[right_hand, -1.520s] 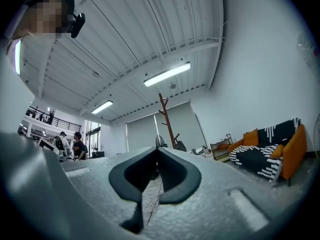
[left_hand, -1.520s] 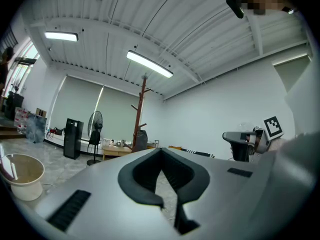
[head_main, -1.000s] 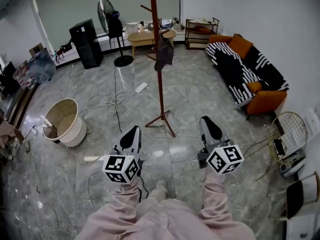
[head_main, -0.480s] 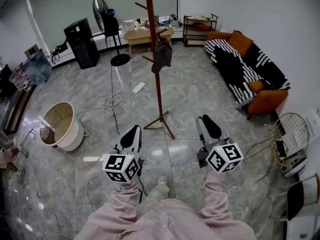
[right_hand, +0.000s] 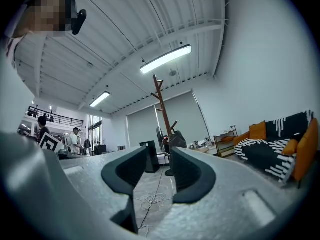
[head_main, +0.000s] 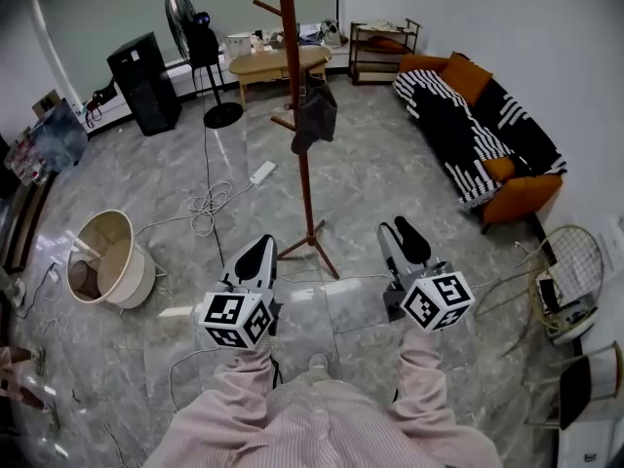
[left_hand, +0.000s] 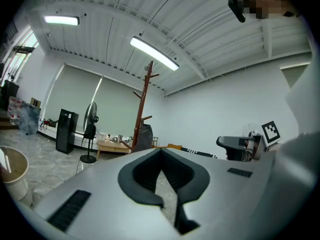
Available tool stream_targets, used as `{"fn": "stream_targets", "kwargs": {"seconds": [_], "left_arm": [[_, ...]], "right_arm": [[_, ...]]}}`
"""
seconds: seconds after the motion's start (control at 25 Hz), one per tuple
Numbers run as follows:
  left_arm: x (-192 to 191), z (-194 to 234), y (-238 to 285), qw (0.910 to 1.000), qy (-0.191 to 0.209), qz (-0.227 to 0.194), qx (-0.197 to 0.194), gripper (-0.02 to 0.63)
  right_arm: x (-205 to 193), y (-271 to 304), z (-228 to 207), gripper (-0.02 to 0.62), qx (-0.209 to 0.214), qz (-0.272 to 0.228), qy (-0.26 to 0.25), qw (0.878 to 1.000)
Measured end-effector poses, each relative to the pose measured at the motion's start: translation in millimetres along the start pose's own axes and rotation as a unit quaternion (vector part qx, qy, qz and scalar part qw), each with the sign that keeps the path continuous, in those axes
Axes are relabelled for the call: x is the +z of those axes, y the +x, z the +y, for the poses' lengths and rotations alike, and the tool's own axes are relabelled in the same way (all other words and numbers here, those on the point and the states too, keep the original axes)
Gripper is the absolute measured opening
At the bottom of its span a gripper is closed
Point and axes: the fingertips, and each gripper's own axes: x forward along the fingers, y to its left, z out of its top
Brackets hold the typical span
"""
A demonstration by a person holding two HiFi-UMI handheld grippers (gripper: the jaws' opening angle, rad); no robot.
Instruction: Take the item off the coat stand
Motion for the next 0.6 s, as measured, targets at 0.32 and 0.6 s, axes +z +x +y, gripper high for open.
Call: {"fn": "stream_targets", "kwargs": {"seconds": [0.32,0.6], "left_arm": [[11,31,41,0.9999,-0.010,-0.003,-0.012,0.002],[2,57,44,0.9998,-0.016,0.011,-0.001,0.002]], "right_arm": [[2,49,-8,0.161,-0.004,0.008,-0.010,1.000],[-16,76,-2,0.181,0.007,0.028,0.000,1.000]]}}
